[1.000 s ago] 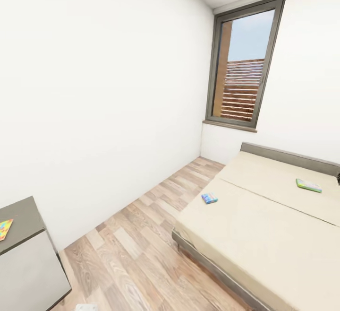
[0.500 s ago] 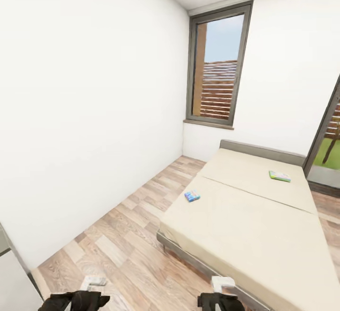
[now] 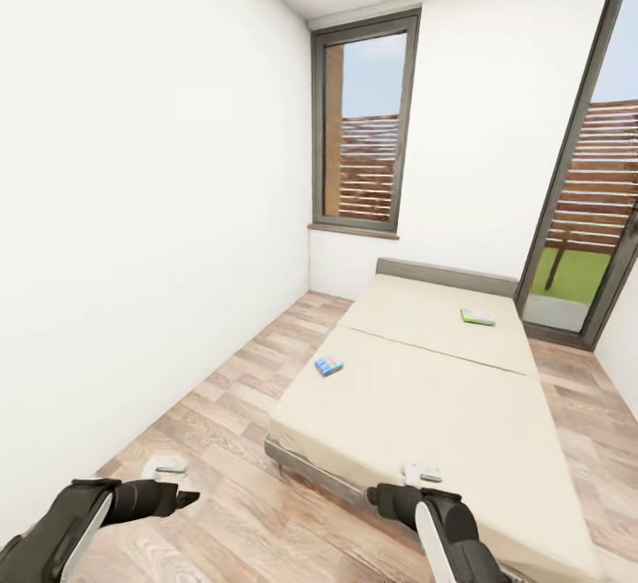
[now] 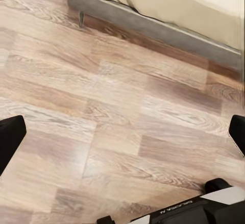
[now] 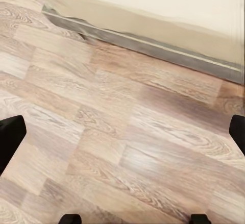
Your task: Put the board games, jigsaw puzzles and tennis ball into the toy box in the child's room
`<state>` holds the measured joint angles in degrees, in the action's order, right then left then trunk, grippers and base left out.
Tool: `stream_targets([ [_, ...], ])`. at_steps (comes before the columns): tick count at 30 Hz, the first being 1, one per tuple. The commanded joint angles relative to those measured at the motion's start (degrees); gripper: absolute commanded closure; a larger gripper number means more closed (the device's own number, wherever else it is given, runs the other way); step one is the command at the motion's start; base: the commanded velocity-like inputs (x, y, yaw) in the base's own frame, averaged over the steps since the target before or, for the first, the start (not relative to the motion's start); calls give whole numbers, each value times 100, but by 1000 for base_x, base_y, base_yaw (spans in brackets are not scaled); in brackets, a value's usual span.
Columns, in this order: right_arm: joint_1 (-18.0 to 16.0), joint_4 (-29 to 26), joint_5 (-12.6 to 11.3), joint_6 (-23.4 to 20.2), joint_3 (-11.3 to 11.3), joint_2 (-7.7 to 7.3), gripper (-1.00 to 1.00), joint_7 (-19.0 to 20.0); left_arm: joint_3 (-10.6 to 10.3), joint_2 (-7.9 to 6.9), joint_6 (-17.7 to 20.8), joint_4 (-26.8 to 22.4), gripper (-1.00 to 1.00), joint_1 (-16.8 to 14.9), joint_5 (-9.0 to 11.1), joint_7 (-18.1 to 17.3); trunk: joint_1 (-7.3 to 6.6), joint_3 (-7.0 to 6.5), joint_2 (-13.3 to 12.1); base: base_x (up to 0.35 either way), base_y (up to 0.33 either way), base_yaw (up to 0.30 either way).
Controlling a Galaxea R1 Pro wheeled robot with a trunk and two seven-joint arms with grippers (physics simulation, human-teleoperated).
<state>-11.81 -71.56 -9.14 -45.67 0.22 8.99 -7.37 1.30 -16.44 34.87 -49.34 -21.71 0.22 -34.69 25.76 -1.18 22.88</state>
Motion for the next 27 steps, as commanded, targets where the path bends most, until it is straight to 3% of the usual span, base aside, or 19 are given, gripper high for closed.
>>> stream_targets([
  [1,-5,-53,-79,-61,-6,-5,-100,-52,46,-24,72,-61,-100,1,5,-85,3,3,4,0,0,-281],
  [11,-6,-1129,-386,-617,-7,28,-100,-41,432,-167,446,-439,-100,1,-17,-777,3,3,4,107,63,-281],
  [27,-6,-1357,-461,-819,-23,-16,-100,-37,508,-253,488,-631,-100,0,-49,-865,3,3,4,26,66,-282],
])
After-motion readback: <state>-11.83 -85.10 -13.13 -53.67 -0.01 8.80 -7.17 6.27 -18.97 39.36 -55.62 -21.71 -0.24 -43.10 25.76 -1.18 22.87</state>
